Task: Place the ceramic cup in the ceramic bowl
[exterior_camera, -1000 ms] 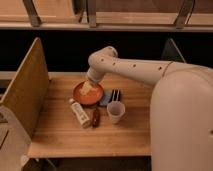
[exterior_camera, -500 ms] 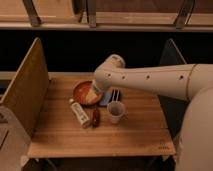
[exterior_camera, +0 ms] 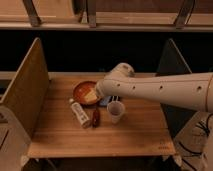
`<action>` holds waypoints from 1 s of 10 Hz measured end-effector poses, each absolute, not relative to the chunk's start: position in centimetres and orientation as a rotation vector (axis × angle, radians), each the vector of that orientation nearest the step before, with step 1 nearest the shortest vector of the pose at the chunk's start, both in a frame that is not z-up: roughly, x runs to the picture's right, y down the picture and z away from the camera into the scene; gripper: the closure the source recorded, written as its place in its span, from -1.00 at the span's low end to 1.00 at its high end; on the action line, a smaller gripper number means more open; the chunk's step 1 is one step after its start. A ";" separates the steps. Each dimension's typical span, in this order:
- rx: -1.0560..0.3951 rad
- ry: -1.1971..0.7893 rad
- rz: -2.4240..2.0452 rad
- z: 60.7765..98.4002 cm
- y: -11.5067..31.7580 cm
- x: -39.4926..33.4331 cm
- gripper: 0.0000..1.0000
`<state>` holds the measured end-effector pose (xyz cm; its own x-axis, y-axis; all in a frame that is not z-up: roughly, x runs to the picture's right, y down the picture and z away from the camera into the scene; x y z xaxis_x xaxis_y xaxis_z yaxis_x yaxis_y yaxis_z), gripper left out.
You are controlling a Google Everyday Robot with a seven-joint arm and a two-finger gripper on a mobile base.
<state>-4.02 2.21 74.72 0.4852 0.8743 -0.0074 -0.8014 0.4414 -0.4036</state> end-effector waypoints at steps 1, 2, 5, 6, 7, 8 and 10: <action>-0.390 -0.183 1.041 74.9 3.0 -3.7 -0.60; -0.405 -0.137 1.032 74.6 4.4 -2.5 -0.60; -0.426 -0.058 1.027 72.6 6.4 0.2 -0.60; -0.435 -0.048 1.029 72.1 6.9 0.3 -0.60; -0.456 -0.039 1.035 71.7 7.7 0.4 -0.60; -0.493 -0.035 1.039 72.0 8.8 -0.1 -0.60; -0.562 -0.027 1.029 72.9 10.8 -1.6 -0.60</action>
<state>-1.64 10.80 72.95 0.5284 0.8156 -0.2358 -0.8019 0.3883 -0.4540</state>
